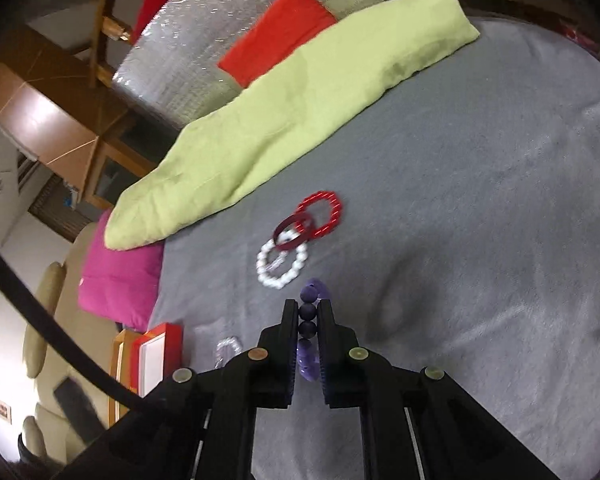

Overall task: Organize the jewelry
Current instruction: 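Grasp the purple bead bracelet with the right tool while the left tool grasps the pink-white bead bracelet, then carry the purple and pink-white bracelets over the tray and lower them inside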

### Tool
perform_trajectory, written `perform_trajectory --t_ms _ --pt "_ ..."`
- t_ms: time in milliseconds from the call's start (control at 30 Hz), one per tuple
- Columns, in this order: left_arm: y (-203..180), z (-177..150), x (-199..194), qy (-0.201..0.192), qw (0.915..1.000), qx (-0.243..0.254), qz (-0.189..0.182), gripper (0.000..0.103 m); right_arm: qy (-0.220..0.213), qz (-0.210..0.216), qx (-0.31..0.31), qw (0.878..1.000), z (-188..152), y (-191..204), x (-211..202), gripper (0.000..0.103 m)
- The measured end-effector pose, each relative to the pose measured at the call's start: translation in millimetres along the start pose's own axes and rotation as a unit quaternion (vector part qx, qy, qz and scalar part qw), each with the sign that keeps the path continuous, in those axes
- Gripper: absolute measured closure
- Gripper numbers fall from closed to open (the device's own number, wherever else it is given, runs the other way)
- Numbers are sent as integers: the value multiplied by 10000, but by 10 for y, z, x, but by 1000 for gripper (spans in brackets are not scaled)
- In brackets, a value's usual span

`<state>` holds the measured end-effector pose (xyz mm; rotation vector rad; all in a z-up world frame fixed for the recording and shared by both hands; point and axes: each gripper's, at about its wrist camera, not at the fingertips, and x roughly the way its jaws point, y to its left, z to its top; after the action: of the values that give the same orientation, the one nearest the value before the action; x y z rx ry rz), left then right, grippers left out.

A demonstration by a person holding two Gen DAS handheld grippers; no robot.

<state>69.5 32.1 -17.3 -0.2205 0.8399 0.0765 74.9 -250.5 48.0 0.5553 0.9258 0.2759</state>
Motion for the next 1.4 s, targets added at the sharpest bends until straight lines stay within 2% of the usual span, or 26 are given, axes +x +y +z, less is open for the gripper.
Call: perform_trajectory --t_ms 33,100,167,233,300,333,433,667,767,1067,1400 --pt "-43 46 67 50 10000 34 32 27 -38 -28 -71 10000 8 25 2 93" --pt "-78 70 179 167 9998 70 73 34 -80 -24 -117 9999 -28 37 -8 93" --pt "-93 52 303 422 9990 100 62 61 -43 -16 -116 9999 23 -1 67 93" --pt "-119 17 387 598 9980 168 112 68 25 26 -90 10000 27 -26 141 93" --pt "-154 -6 396 547 9977 335 202 81 69 56 -114 9999 16 -23 156 93" --pt "-176 -20 397 572 9975 410 102 95 79 66 -160 9998 0 -6 160 93" --pt "-228 -65 319 435 9968 638 222 96 88 85 -243 9996 -33 30 166 93" --pt "-172 -117 -54 -47 9982 589 -116 96 -35 171 -326 9993 -70 57 103 93" --pt "-149 -131 -190 -245 9982 528 -130 96 -62 188 -391 9990 -85 86 90 93" --pt "-105 -53 -168 -347 9985 337 -268 96 -90 82 -590 9982 -114 159 118 93" --pt "-81 -35 -194 -414 9985 287 -210 96 -43 15 -789 9969 -151 219 160 93"
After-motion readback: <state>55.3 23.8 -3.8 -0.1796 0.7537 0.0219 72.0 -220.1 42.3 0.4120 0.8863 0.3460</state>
